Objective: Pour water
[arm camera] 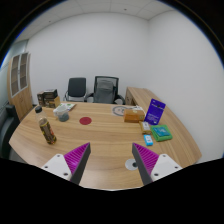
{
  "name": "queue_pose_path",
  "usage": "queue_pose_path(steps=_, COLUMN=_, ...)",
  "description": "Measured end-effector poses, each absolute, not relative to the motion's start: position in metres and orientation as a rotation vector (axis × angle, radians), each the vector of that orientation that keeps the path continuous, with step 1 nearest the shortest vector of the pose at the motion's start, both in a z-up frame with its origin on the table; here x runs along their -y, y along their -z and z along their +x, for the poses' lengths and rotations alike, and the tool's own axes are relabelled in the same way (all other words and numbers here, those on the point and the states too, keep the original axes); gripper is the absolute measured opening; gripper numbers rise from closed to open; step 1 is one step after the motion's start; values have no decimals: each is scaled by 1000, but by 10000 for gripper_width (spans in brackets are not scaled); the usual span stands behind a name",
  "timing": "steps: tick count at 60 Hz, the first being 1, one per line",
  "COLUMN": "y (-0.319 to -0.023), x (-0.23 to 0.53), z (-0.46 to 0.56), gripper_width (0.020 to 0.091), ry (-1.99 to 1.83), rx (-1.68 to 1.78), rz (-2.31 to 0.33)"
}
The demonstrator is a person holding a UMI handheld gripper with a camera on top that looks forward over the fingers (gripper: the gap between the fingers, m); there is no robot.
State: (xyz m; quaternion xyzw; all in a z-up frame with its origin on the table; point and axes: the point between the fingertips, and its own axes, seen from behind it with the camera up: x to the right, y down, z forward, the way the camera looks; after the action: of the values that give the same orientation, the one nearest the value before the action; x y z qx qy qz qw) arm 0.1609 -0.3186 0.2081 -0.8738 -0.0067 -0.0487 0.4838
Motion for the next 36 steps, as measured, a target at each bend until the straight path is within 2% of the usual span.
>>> queue_pose_path(steps=7, y=-194, x=320, z=151, gripper_width=852, ry=113, rx=24, rz=-2151)
queue_pose_path(steps=17, y=-156, x=329, z=116, gripper_width=852, ry=108, rx=37, rz=-2208)
queue_pose_path(steps=29, y=-104, x=334, z=24, gripper_width=856, ry=46, rx=66, rz=-2271)
queue_pose_path(steps=36, y=-89, x=317, z=-46, gripper_width=862, ry=17, rx=52, rz=-2247)
